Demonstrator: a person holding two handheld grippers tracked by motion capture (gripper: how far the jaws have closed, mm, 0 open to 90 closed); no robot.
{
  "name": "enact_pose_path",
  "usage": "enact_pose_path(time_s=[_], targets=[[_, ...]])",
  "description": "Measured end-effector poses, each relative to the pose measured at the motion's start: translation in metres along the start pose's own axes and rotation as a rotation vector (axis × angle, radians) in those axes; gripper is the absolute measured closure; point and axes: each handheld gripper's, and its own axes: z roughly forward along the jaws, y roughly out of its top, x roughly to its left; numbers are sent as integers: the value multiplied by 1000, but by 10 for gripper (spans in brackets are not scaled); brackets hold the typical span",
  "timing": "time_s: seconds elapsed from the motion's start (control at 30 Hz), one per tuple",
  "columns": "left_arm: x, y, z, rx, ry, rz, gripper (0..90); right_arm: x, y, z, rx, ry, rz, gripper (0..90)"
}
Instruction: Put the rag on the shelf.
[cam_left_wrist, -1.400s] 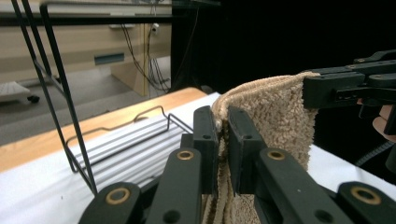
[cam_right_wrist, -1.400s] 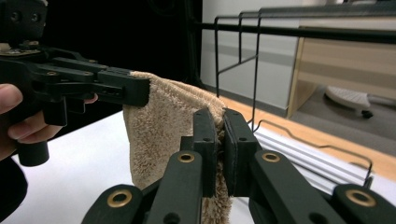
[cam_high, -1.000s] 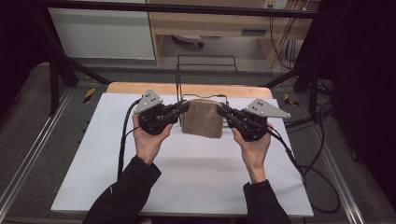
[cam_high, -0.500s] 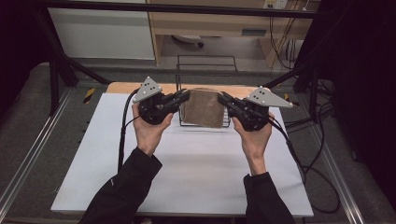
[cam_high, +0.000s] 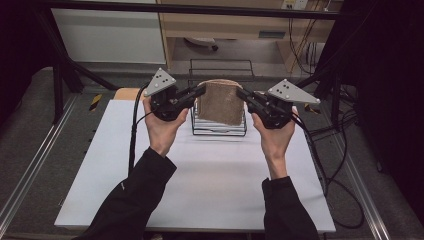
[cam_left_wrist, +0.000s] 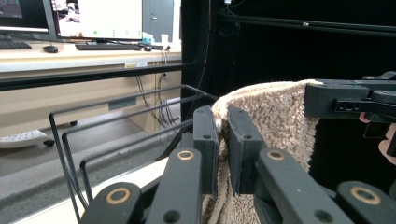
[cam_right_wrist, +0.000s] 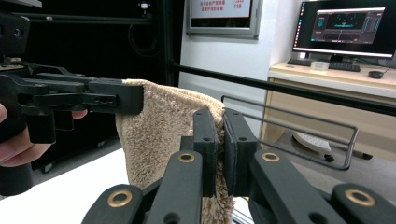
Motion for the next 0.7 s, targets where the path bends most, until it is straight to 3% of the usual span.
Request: enact_pose_path(time_s=[0.7], targets=[[7, 49, 4, -62, 30, 53, 826, -5, 46, 10, -60, -18, -57, 852]])
